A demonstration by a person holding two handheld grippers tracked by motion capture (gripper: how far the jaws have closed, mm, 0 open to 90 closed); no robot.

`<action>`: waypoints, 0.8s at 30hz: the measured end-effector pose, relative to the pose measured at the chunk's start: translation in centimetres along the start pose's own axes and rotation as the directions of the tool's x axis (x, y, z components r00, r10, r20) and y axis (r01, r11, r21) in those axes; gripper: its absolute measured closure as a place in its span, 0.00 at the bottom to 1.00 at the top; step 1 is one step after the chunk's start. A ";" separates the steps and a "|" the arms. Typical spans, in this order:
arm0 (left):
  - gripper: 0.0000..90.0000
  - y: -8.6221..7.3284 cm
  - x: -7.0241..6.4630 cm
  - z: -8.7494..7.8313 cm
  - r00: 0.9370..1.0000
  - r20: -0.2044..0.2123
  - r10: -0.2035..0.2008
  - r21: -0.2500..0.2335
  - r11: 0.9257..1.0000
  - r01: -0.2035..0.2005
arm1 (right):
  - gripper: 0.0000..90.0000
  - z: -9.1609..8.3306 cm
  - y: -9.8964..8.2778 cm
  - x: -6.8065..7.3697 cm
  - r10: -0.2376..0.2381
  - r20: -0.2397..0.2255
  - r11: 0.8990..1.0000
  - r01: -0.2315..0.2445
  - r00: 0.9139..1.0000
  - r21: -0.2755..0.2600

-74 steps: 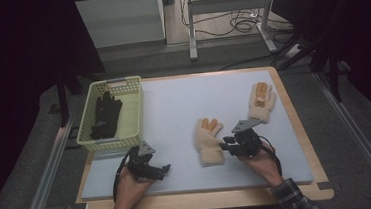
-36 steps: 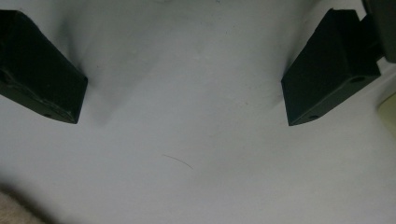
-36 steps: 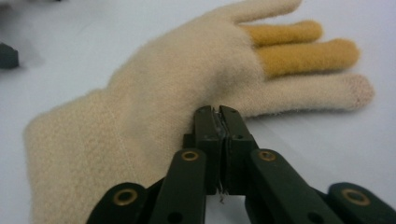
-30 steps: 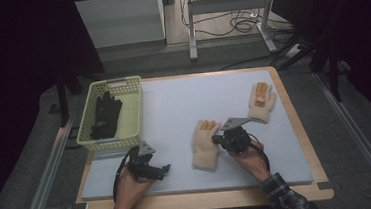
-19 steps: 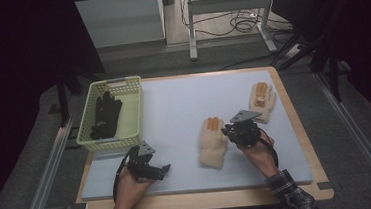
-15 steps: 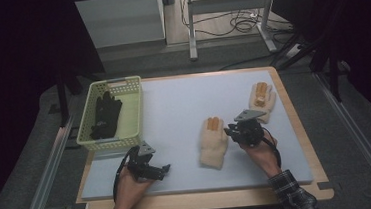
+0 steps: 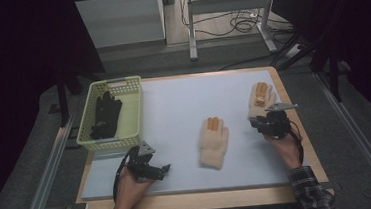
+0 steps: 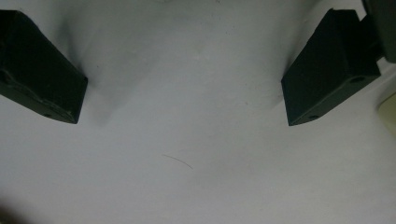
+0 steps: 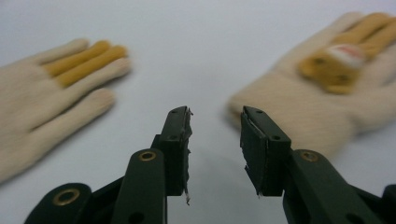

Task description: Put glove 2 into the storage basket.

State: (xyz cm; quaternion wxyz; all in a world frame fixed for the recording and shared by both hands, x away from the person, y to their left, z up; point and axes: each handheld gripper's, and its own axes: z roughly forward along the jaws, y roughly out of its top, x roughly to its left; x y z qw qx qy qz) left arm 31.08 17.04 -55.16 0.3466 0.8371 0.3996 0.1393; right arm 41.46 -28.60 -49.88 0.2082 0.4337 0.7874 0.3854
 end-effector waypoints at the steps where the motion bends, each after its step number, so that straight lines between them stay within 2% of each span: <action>1: 0.01 0.0 0.0 0.0 1.000 0.000 0.000 0.000 1.000 0.000 | 0.68 -0.1 0.2 -0.4 -0.001 0.011 1.000 0.001 1.000 -0.001; 4: 0.01 0.0 0.0 0.0 1.000 -0.001 0.000 0.001 1.000 0.000 | 0.68 0.0 1.1 -2.0 0.010 0.043 1.000 -0.009 0.999 -0.016; 9: 0.01 0.0 0.0 0.0 1.000 0.000 0.001 0.003 1.000 -0.001 | 0.60 1.8 2.6 -4.2 0.003 0.093 1.000 -0.003 0.996 -0.002; 14: 0.01 0.0 0.0 0.0 1.000 0.000 0.000 0.002 1.000 0.000 | 0.51 4.3 3.4 -6.1 0.010 0.117 1.000 -0.012 0.993 0.017; 18: 0.01 0.0 0.0 0.0 1.000 0.001 0.000 0.002 1.000 0.000 | 0.44 6.3 3.4 -7.3 0.011 0.111 0.999 -0.016 0.994 0.047; 21: 0.01 0.0 0.0 0.0 1.000 0.001 0.000 0.001 1.000 0.000 | 0.46 7.4 3.2 -7.5 -0.017 0.106 0.997 0.009 0.994 0.072; 24: 0.01 0.0 0.0 0.0 1.000 0.001 0.001 0.002 1.000 -0.001 | 0.60 7.4 3.0 -7.6 -0.008 0.090 0.998 0.003 0.996 0.056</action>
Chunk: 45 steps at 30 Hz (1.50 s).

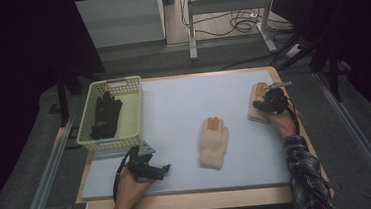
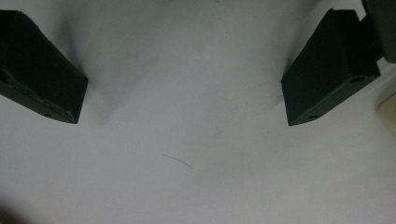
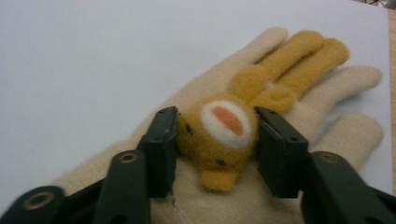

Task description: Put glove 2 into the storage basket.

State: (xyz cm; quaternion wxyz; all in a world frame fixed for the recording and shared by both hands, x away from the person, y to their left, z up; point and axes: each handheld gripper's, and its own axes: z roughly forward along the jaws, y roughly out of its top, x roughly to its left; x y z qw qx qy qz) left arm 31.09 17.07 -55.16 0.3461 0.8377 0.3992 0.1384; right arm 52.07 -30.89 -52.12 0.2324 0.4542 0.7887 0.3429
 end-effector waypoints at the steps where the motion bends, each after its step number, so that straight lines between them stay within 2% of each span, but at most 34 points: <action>1: 0.01 0.0 0.0 0.0 1.000 0.000 0.000 0.000 1.000 0.000 | 0.64 -0.1 0.0 -0.1 0.011 -0.004 1.000 -0.011 1.000 0.001; 3: 0.01 0.0 0.0 0.0 1.000 0.000 0.000 0.000 1.000 0.000 | 0.68 -0.4 0.0 -0.2 0.039 -0.014 0.999 -0.039 0.999 0.002; 8: 0.01 0.0 0.0 0.0 1.000 0.000 0.000 0.000 1.000 0.000 | 0.69 -2.4 0.5 0.3 0.049 -0.035 0.998 -0.050 0.998 -0.029; 12: 0.01 0.0 0.0 0.0 1.000 -0.001 0.000 0.000 1.000 0.000 | 0.69 -4.4 1.1 1.7 0.023 -0.057 0.999 -0.026 0.998 -0.047; 18: 0.01 0.0 0.0 0.0 1.000 -0.001 0.000 0.000 1.000 0.000 | 0.69 -7.2 1.6 4.9 -0.025 -0.106 0.998 0.018 0.994 -0.065; 25: 0.01 0.0 0.0 0.0 1.000 -0.002 0.001 0.001 1.000 -0.001 | 0.69 -10.0 2.0 8.7 -0.058 -0.198 0.995 0.041 0.978 -0.091; 31: 0.01 0.0 0.0 0.0 1.000 -0.004 0.002 0.000 1.000 -0.002 | 0.69 -12.0 2.3 13.2 -0.100 -0.280 0.993 0.077 0.955 -0.092; 33: 0.01 0.0 0.0 0.0 1.000 -0.004 0.005 0.002 1.000 -0.005 | 0.69 -12.4 2.3 14.9 -0.115 -0.315 0.991 0.089 0.942 -0.095; 37: 0.01 0.0 0.0 0.0 1.000 -0.005 -0.001 -0.002 1.000 0.001 | 0.68 -12.1 2.3 17.9 -0.117 -0.362 0.993 0.097 0.925 -0.073; 39: 0.01 0.0 0.0 0.0 1.000 -0.005 -0.001 -0.003 1.000 0.001 | 0.68 -11.4 2.0 19.1 -0.125 -0.368 0.992 0.111 0.921 -0.059; 41: 0.01 0.0 0.0 0.0 1.000 -0.005 0.002 0.000 1.000 -0.002 | 0.68 -10.4 1.6 20.0 -0.122 -0.364 0.993 0.115 0.923 -0.040; 45: 0.01 0.0 0.0 0.0 1.000 -0.004 0.003 0.000 1.000 -0.003 | 0.65 -7.7 -0.2 21.4 -0.122 -0.318 0.992 0.127 0.940 -0.005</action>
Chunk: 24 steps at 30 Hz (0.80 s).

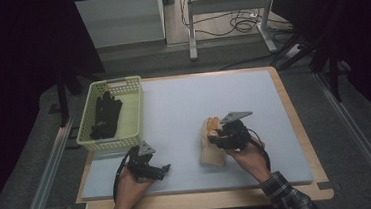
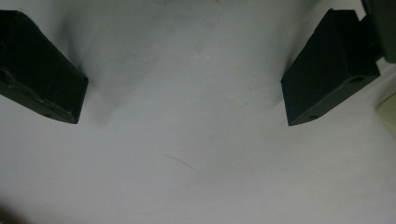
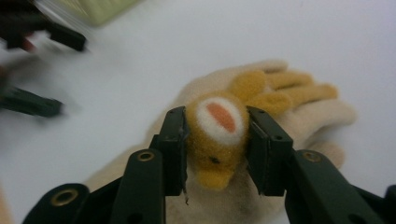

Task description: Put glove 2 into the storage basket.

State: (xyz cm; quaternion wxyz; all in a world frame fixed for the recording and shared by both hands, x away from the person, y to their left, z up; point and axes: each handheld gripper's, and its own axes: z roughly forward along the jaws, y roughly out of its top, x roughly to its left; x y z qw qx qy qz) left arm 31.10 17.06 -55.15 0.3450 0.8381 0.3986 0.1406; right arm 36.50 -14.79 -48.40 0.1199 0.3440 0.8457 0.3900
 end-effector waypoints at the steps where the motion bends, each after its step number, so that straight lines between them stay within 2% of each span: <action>1: 0.01 0.0 0.0 0.0 1.000 0.000 0.001 0.001 1.000 -0.001 | 0.62 0.4 -0.3 0.1 -0.005 0.005 1.000 0.005 1.000 0.005; 5: 0.01 0.0 0.0 0.0 1.000 0.000 0.000 0.000 1.000 0.000 | 0.50 1.5 -1.1 0.3 -0.024 0.002 0.999 0.024 1.000 0.021; 8: 0.01 0.0 0.0 0.0 1.000 0.000 0.001 0.001 1.000 -0.001 | 0.45 0.3 -0.7 0.0 -0.025 -0.021 1.000 0.025 0.999 -0.006; 13: 0.01 0.0 0.0 0.0 1.000 0.001 -0.003 0.000 1.000 0.003 | 0.46 -2.1 -0.9 -1.0 -0.025 -0.009 0.999 0.024 1.000 -0.047; 15: 0.01 0.0 0.0 0.0 1.000 0.001 -0.003 0.000 1.000 0.003 | 0.56 -2.9 -2.0 -1.8 -0.023 -0.006 0.999 0.023 1.000 -0.033; 18: 0.01 0.0 0.0 0.0 1.000 0.001 -0.002 0.000 1.000 0.002 | 0.79 -3.2 -3.9 -2.6 -0.029 -0.003 1.000 0.029 1.000 -0.006; 20: 0.01 0.0 0.0 0.0 1.000 0.001 0.000 0.001 1.000 0.000 | 0.90 -3.2 -4.8 -2.9 -0.029 -0.014 1.000 0.029 0.999 0.003; 22: 0.01 0.0 0.0 0.0 1.000 0.001 -0.001 0.001 1.000 0.001 | 0.98 -3.0 -5.9 -3.2 -0.019 -0.044 1.000 0.020 0.999 0.019; 24: 0.01 0.0 0.0 0.0 1.000 0.001 -0.001 0.001 1.000 0.001 | 0.98 -2.4 -6.7 -3.2 -0.015 -0.074 0.999 0.018 0.997 0.040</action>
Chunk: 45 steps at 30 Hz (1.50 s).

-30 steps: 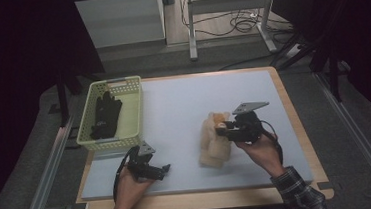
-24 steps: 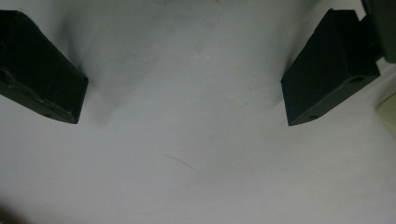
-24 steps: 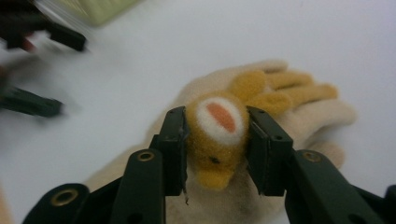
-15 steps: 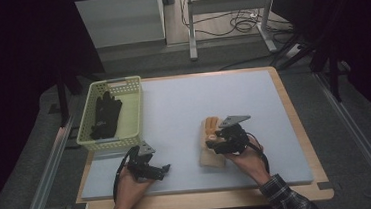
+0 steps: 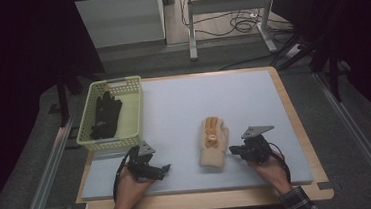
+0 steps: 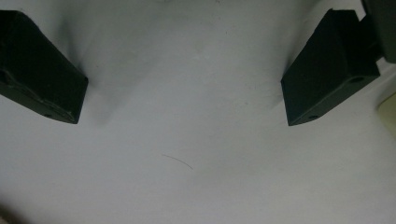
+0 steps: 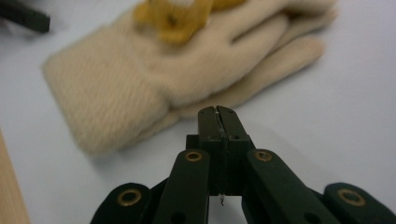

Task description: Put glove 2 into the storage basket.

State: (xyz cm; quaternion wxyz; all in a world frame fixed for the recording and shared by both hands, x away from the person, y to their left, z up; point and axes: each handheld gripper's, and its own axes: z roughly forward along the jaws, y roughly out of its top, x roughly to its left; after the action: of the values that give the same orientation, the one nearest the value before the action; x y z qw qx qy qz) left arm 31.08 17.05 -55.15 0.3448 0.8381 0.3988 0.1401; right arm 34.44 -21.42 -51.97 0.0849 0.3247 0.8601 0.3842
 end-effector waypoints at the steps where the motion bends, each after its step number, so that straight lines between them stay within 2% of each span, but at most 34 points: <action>1: 0.01 0.0 0.0 0.0 1.000 0.000 -0.002 -0.002 1.000 0.002 | 0.98 0.2 -0.1 0.1 -0.003 -0.005 1.000 0.003 1.000 0.005; 5: 0.01 0.0 0.0 0.0 1.000 -0.001 -0.002 -0.002 1.000 0.002 | 0.98 1.4 -0.1 0.9 -0.018 -0.045 1.000 0.019 0.999 0.004; 8: 0.01 0.0 0.0 0.0 1.000 -0.001 -0.001 -0.002 1.000 0.001 | 0.98 2.3 0.5 1.7 -0.038 -0.045 0.999 0.038 0.998 0.002; 13: 0.01 0.0 0.0 0.0 1.000 -0.002 -0.001 -0.001 1.000 0.001 | 0.98 3.5 1.3 2.7 -0.050 -0.070 0.999 0.051 0.996 0.001; 20: 0.01 0.0 0.0 0.0 1.000 -0.002 0.000 -0.001 1.000 0.000 | 0.97 5.5 2.8 4.1 -0.085 -0.066 0.996 0.085 0.994 -0.005; 28: 0.01 0.0 0.0 0.0 1.000 -0.002 -0.001 -0.001 1.000 0.001 | 0.97 7.2 4.1 4.8 -0.108 -0.052 0.994 0.108 0.993 -0.010; 33: 0.01 0.0 0.0 0.0 1.000 -0.003 0.000 -0.001 1.000 0.000 | 0.91 6.6 4.0 4.9 -0.117 -0.051 0.993 0.117 0.992 -0.004; 37: 0.01 0.0 0.0 0.0 1.000 -0.004 0.001 0.000 1.000 -0.001 | 0.88 5.4 3.9 4.7 -0.123 -0.032 0.992 0.122 0.992 -0.019; 40: 0.01 0.0 0.0 0.0 1.000 -0.003 0.004 0.003 1.000 -0.004 | 0.85 4.3 3.7 4.1 -0.119 -0.009 0.992 0.119 0.993 -0.031; 45: 0.01 0.0 0.0 0.0 1.000 -0.001 0.002 0.006 1.000 -0.002 | 0.76 2.3 2.9 2.3 -0.092 0.052 0.994 0.094 0.994 -0.046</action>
State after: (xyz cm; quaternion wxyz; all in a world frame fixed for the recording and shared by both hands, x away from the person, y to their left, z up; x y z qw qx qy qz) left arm 31.09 17.02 -55.12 0.3417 0.8396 0.3985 0.1398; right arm 34.99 -17.15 -51.26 0.1322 0.2915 0.8623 0.3923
